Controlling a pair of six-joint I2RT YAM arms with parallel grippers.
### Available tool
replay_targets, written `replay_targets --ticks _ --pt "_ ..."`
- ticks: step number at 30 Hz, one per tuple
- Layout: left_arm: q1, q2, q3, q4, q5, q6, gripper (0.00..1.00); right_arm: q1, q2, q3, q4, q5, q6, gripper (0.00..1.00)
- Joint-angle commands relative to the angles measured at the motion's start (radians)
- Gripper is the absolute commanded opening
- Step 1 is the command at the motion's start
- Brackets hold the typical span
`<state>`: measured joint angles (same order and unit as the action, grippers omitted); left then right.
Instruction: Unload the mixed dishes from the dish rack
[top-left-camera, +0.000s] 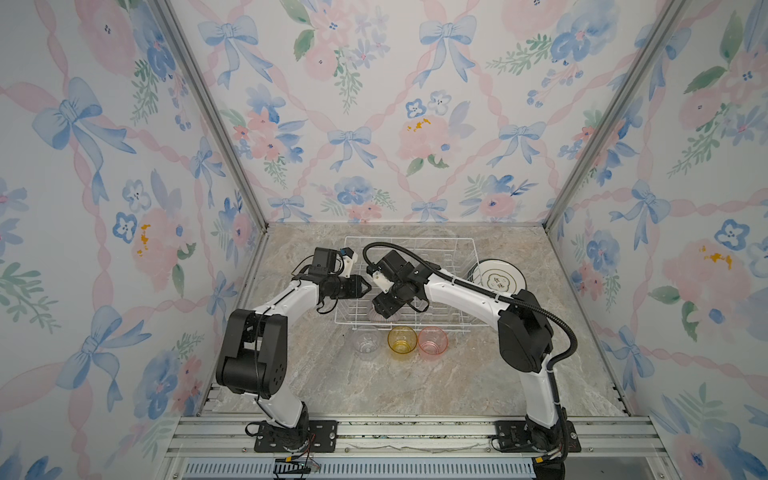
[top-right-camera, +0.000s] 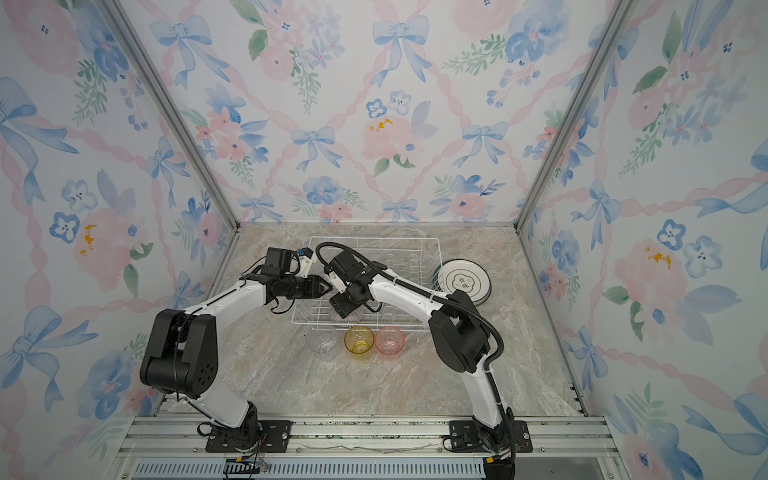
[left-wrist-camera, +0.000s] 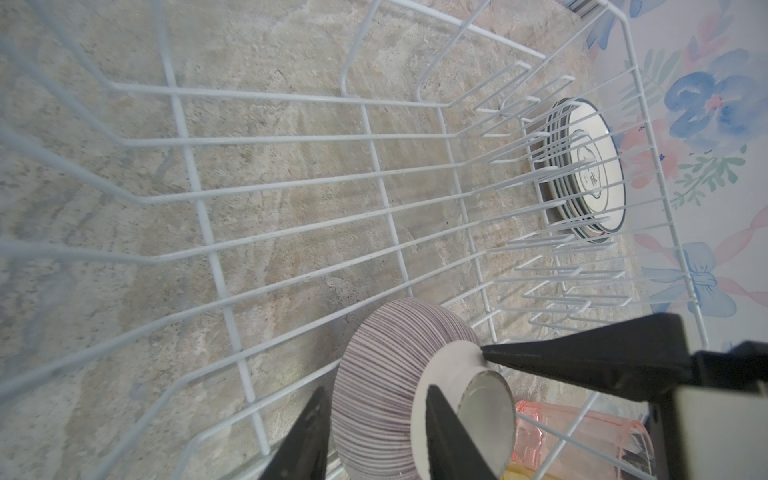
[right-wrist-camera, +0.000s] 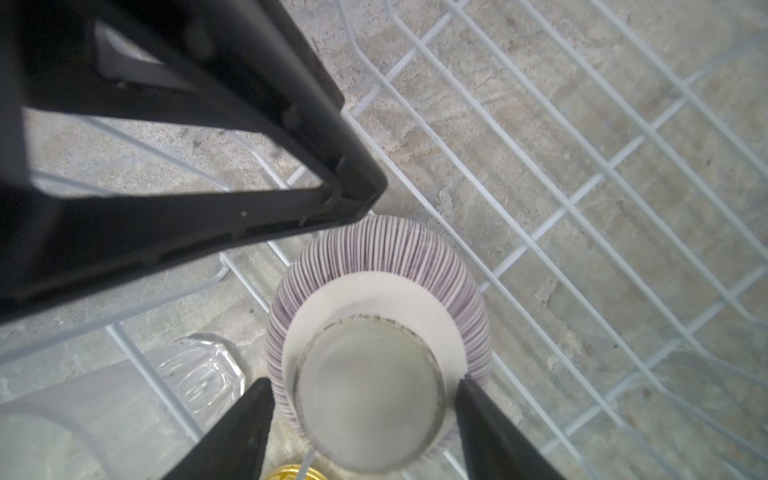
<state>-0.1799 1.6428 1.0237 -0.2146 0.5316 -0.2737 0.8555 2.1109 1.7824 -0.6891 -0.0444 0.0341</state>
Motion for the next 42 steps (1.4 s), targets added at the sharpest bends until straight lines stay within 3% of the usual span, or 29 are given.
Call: replay_targets --ticks 1,8,12,15,18,23,25,27,35,38,42 --pt "-0.006 0.001 -0.011 -0.017 0.008 -0.005 0.39 0.017 0.031 0.042 -0.063 0.015 -0.023 0.66" --pt "-0.007 0.009 -0.007 -0.016 0.007 -0.004 0.39 0.027 0.056 0.067 -0.094 0.044 -0.037 0.48" --pt "-0.007 0.018 -0.008 -0.016 0.005 -0.002 0.39 0.027 0.07 0.088 -0.111 0.052 -0.045 0.59" --pt "-0.007 0.023 -0.008 -0.013 0.005 -0.001 0.38 0.03 0.078 0.099 -0.116 0.053 -0.048 0.61" --pt "-0.007 0.023 -0.01 -0.012 0.007 -0.001 0.38 0.031 0.091 0.114 -0.129 0.058 -0.053 0.6" --pt "-0.006 0.025 -0.011 -0.011 0.008 -0.001 0.38 0.031 0.099 0.123 -0.124 0.063 -0.054 0.49" --pt "-0.007 0.028 -0.01 -0.008 0.008 -0.001 0.38 0.031 0.104 0.134 -0.125 0.059 -0.055 0.66" --pt "-0.006 0.029 -0.012 -0.007 0.008 -0.001 0.38 0.033 0.109 0.142 -0.128 0.051 -0.057 0.68" --pt "-0.007 0.027 -0.011 -0.007 0.008 0.001 0.38 0.034 0.117 0.147 -0.138 0.055 -0.059 0.46" --pt "-0.007 0.029 -0.012 -0.007 0.008 0.001 0.38 0.033 0.11 0.136 -0.13 0.064 -0.061 0.34" --pt "-0.007 0.037 -0.013 -0.008 0.008 0.001 0.38 0.025 0.083 0.106 -0.1 0.075 -0.052 0.32"
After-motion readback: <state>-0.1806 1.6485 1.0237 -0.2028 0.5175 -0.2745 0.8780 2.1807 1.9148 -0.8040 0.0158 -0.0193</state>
